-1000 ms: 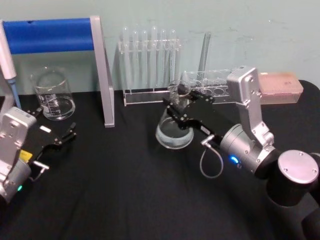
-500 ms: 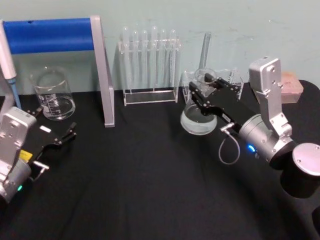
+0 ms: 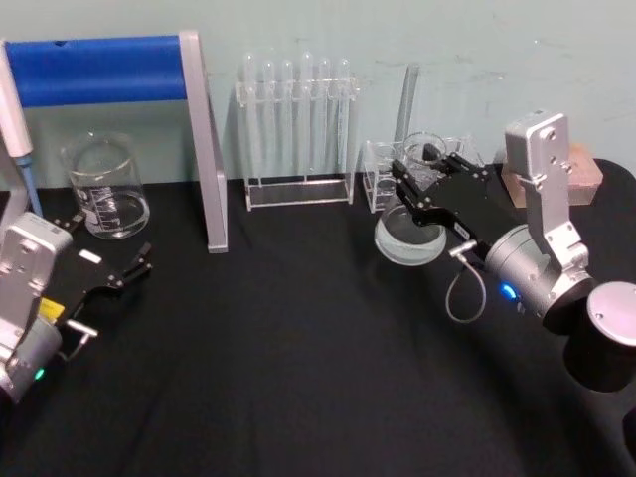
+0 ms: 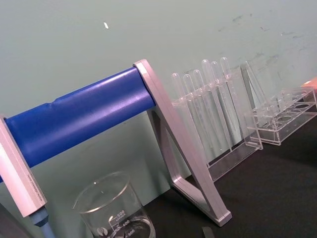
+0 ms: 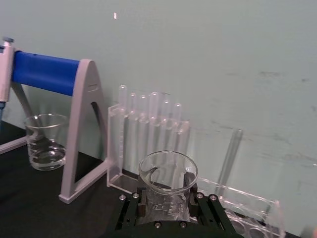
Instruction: Grasp the erlenmeyer flask with one hand, shake it three times, then place it back.
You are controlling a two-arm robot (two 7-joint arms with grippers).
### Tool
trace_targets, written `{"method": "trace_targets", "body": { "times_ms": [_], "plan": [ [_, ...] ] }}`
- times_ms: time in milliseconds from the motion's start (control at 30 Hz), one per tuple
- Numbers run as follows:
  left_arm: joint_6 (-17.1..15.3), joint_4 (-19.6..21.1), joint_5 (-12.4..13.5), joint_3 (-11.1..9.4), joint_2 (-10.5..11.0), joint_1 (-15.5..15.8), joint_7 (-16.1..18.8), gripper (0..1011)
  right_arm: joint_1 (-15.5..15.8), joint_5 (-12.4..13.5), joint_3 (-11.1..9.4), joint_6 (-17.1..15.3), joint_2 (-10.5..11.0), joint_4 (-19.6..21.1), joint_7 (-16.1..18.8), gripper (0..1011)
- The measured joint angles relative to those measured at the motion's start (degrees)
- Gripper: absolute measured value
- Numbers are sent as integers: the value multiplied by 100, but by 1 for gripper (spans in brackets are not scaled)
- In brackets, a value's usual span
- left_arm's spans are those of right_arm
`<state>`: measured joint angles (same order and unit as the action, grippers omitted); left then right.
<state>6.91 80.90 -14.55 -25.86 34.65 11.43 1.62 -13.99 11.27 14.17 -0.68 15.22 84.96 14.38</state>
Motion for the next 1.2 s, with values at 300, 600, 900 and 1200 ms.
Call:
{"method": "trace_targets", "body": {
  "times_ms": [300,600,900,1200],
  "plan": [
    [0,0,0,0,0,0,0,1001,79,36,214,-62,-93,154,273,457],
    [0,0,0,0,0,0,0,1001,180,191,532,-124,-125,378,547,457],
    [0,0,0,0,0,0,0,1001,277,344,828,-186,-87,582,707,457],
    [0,0,0,0,0,0,0,1001,327,475,1061,-200,18,747,845,457]
  ]
}}
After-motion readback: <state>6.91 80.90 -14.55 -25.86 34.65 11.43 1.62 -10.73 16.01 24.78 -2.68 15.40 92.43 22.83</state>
